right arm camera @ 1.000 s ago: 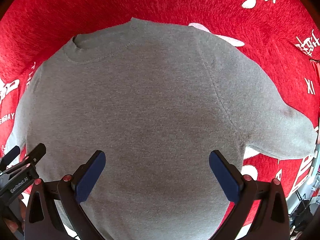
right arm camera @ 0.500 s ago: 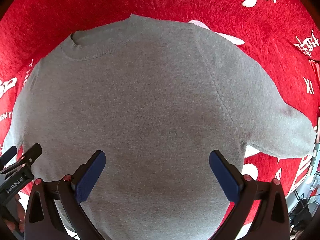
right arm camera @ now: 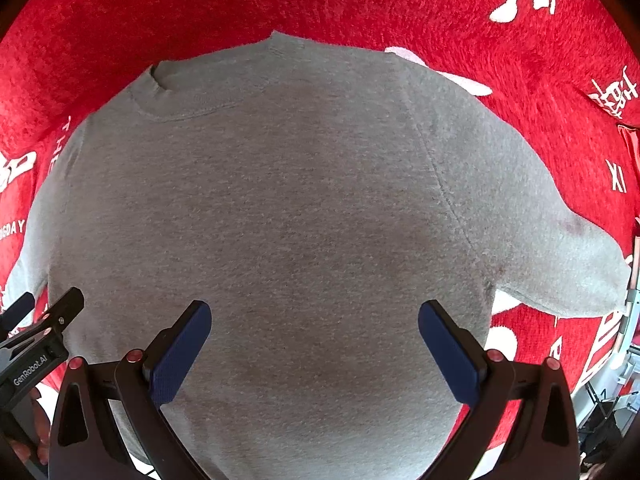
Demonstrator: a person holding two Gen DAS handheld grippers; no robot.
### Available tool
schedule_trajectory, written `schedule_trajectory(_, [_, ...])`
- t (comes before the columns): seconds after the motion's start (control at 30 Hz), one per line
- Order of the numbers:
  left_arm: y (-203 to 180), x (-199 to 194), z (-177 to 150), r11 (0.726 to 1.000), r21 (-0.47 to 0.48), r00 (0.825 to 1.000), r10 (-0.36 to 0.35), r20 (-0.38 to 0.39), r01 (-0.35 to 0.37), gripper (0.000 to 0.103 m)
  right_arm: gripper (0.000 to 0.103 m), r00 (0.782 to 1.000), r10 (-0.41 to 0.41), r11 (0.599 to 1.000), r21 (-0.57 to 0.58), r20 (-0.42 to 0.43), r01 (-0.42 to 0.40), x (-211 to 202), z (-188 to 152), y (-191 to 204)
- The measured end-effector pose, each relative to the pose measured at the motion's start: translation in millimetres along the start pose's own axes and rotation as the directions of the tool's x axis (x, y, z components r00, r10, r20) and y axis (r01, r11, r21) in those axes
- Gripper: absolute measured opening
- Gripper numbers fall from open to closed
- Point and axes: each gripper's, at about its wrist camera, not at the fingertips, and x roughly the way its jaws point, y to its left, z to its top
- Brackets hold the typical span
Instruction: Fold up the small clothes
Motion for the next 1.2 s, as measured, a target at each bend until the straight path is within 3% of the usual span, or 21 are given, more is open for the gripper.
schedule_trajectory(0.33, [4, -1, -3, 1.000, -0.008, 1.000, 0.001, -0.023, -0.001, 0.103, 0.103, 0.999, 0.021, 1.000, -0.009, 0.034, -0.021, -5, -1, 12])
schedule_trajectory(0.6, [30, 3, -9, 0.995, -0.069, 0.998, -0.070, 0.003, 0.070, 0.103, 0.103, 0.996, 0.070, 0.997, -0.037, 0.060, -0.068, -16, -5, 36])
schedule_trajectory(0.8, [98, 11, -26, 0.961, -0.212, 0.984, -0.176, 0.024, 0.177, 0.103, 0.103, 0.994, 0.100, 0.990, -0.109, 0.047, -0.095, -26, -13, 75])
schedule_trajectory(0.93, [156, 14, -45, 0.941, -0.306, 0.990, -0.136, 0.044, 0.143, 0.103, 0.103, 0.994, 0.108, 0.980, -0.169, 0.025, -0.103, -28, -21, 110])
schedule_trajectory(1.07, [230, 24, -69, 0.871, -0.474, 0.992, -0.102, 0.081, 0.128, 0.103, 0.103, 0.994, 0.105, 0.970, -0.221, -0.009, -0.105, -24, -32, 142])
schedule_trajectory(1.13, [261, 33, -79, 0.823, -0.550, 0.990, -0.097, 0.103, 0.138, 0.103, 0.103, 0.995, 0.101, 0.964, -0.245, -0.019, -0.103, -22, -39, 160])
schedule_trajectory(1.2, [298, 50, -88, 0.757, -0.624, 0.981, -0.129, 0.146, 0.193, 0.103, 0.103, 0.995, 0.099, 0.959, -0.265, -0.022, -0.101, -23, -43, 176])
